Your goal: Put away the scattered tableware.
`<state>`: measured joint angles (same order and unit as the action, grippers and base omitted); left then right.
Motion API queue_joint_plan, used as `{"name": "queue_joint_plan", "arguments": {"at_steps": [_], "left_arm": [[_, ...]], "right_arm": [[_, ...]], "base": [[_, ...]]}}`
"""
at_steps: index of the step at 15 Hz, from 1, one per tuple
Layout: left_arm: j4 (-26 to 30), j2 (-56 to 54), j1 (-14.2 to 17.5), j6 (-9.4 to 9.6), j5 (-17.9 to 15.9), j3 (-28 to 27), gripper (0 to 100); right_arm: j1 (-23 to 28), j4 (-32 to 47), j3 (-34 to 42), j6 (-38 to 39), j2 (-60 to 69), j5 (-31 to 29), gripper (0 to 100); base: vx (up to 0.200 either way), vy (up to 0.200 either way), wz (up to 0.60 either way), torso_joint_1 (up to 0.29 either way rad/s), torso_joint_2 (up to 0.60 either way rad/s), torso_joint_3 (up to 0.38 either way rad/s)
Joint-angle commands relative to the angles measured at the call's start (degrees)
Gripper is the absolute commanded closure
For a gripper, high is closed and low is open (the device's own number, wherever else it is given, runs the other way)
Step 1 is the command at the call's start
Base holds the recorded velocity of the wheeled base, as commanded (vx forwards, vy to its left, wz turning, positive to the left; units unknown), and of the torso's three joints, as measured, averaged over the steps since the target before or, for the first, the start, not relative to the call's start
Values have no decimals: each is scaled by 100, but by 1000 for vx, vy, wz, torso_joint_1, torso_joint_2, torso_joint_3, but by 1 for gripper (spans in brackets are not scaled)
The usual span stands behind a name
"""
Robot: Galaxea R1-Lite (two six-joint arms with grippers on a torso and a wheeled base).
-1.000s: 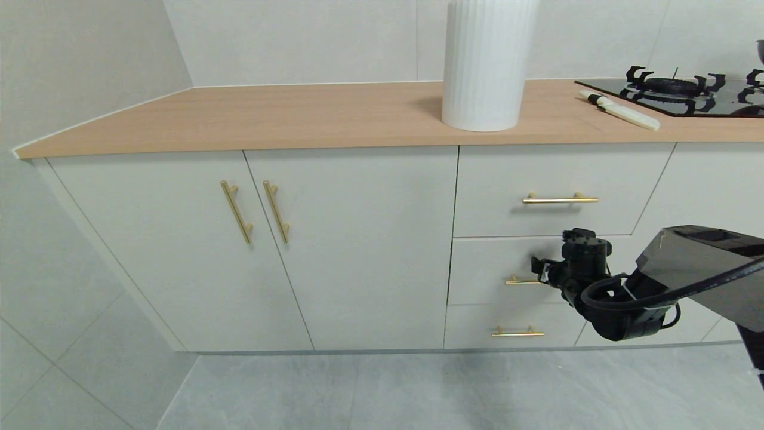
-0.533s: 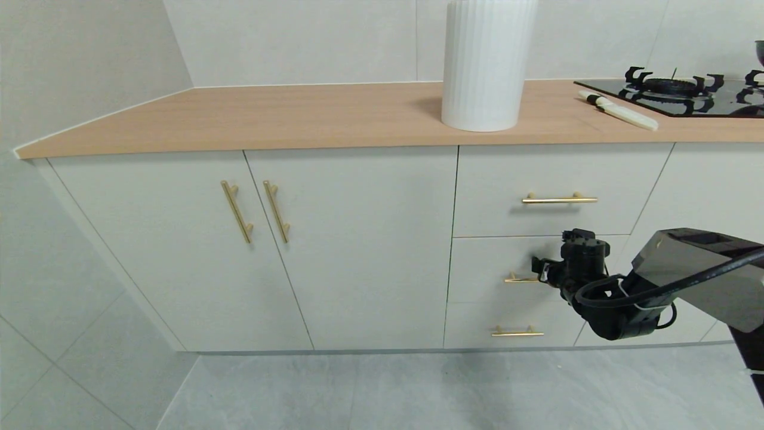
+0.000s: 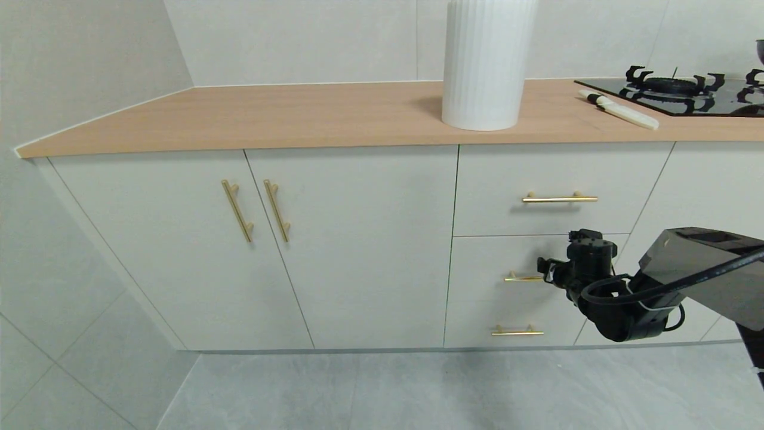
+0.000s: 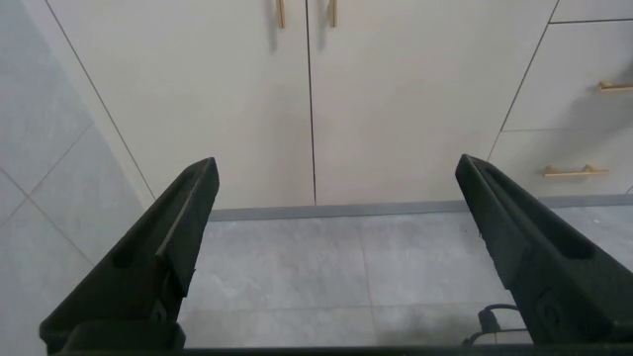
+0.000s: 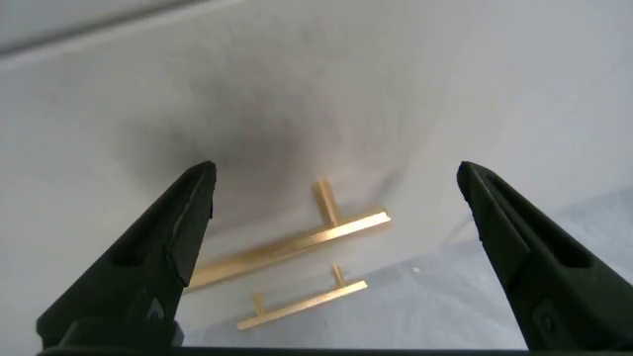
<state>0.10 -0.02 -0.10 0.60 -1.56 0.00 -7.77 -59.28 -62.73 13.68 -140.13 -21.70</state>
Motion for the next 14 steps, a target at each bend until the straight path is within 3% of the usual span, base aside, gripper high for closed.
{"name": "queue_joint_plan", "arguments": {"at_steps": [1,7,9,11,14], "left_arm": [[-1,2,1,2,-2,0,0],[-1,2,1,2,-2,0,0],[-1,2,1,2,-2,0,0],[-1,2,1,2,-2,0,0],[-1,2,1,2,-2,0,0]], "right_arm": [[-50,57,560,-102,566,69,0],[-419,1376,2916,-524,4204,104,0],[-410,1419,3452,-568,5110,78,0],[-384,1428,4243,-1051,6771,52,0],[-375,1490,4744,-1878,8608,-309,0]], "base": [[0,0,0,0,0,0],[0,0,0,0,0,0],[0,0,0,0,0,0],[0,0,0,0,0,0],[0,0,0,0,0,0]]}}
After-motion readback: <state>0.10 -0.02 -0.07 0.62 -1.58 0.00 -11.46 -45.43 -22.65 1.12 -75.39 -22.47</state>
